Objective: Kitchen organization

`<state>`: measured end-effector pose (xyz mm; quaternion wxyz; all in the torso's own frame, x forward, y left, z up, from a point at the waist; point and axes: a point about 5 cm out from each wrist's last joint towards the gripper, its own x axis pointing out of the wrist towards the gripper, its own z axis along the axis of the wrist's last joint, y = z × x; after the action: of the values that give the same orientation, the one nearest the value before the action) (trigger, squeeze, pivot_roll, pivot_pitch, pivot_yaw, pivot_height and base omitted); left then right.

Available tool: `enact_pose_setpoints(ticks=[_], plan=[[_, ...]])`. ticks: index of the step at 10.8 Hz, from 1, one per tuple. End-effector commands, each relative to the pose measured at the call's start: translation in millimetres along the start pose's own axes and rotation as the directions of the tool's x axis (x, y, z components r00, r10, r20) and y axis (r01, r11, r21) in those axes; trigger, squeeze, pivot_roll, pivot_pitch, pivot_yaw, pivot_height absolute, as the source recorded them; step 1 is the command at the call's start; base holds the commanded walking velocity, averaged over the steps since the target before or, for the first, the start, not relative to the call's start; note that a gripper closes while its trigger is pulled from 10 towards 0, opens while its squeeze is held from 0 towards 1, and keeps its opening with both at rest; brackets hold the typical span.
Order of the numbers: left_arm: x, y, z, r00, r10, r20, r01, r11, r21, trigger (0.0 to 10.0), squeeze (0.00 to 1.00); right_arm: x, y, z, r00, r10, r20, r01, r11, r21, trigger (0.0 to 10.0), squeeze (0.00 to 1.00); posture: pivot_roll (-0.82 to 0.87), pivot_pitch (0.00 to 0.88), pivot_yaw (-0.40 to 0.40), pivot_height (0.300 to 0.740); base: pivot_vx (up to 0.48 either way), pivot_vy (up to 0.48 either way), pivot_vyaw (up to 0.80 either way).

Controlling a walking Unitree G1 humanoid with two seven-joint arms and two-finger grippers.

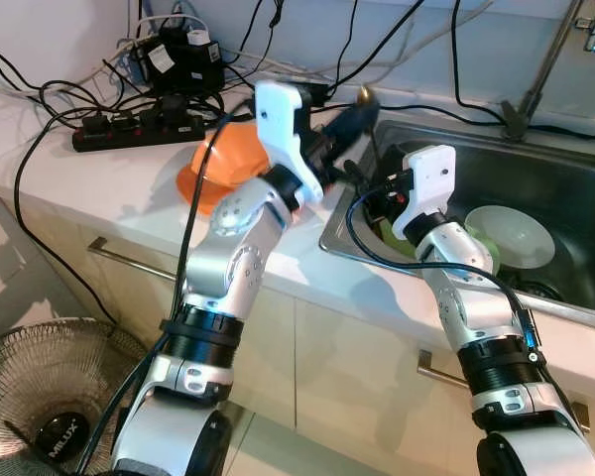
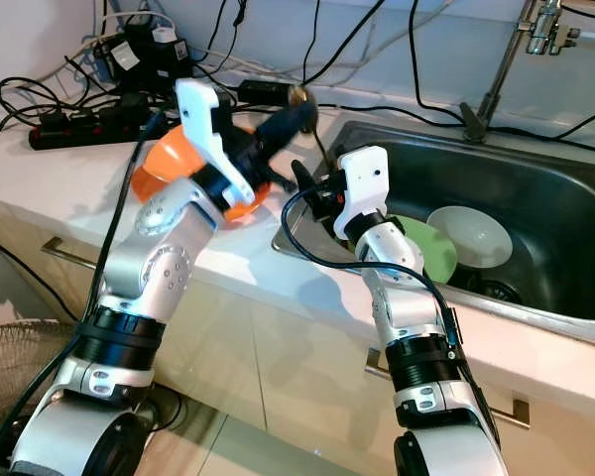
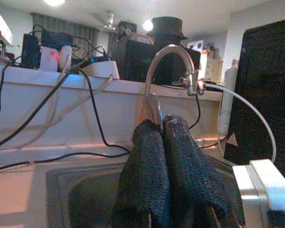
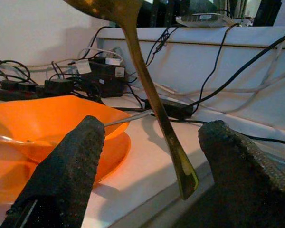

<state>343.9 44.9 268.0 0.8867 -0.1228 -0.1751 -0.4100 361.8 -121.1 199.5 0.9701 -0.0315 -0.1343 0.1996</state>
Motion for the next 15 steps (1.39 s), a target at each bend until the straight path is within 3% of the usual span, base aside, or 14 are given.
enact_pose_setpoints(ticks=[1, 4, 5, 6, 15], plan=[[0.1, -4.0, 5, 1.000, -0.031, 0.003, 0.031, 0.999, 0.016, 10.0, 0.00, 0.8, 1.7, 2, 1.000, -0.004, 0.010, 0.004, 1.000, -0.005, 10.0, 0.00, 0.14, 0.000, 0.044, 0.740, 0.000, 0.000, 0.00], [-2.3, -6.9, 2, 0.999, -0.036, -0.014, 0.036, 0.999, 0.005, 10.0, 0.00, 1.1, 1.0, 4, 1.000, -0.023, 0.019, 0.023, 1.000, -0.001, 9.7, 0.00, 0.14, 0.000, 0.047, 0.740, 0.000, 0.000, 0.00], [-3.0, -6.4, 1, 0.999, -0.032, -0.017, 0.032, 0.999, -0.006, 10.0, 0.00, 0.6, 0.4, 4, 0.999, -0.027, 0.024, 0.027, 1.000, 0.000, 1.1, 0.00, 0.14, 0.002, 0.048, 0.740, 0.000, 0.000, 0.00], [-4.5, -5.7, 0, 0.999, -0.033, -0.029, 0.033, 0.999, -0.014, 10.0, 0.00, 0.6, 0.3, 5, 0.999, -0.032, 0.029, 0.032, 0.999, 0.002, 0.0, 0.00, 0.14, 0.006, 0.051, 0.740, 0.000, 0.000, 0.00], [-4.1, -10.4, -9, 0.994, -0.069, -0.081, 0.064, 0.996, -0.068, 10.0, 0.00, 0.6, 2.1, 3, 0.999, -0.042, 0.031, 0.042, 0.999, 0.009, 0.0, 0.00, 0.14, 0.017, 0.055, 0.740, 0.000, 0.000, 0.00]])
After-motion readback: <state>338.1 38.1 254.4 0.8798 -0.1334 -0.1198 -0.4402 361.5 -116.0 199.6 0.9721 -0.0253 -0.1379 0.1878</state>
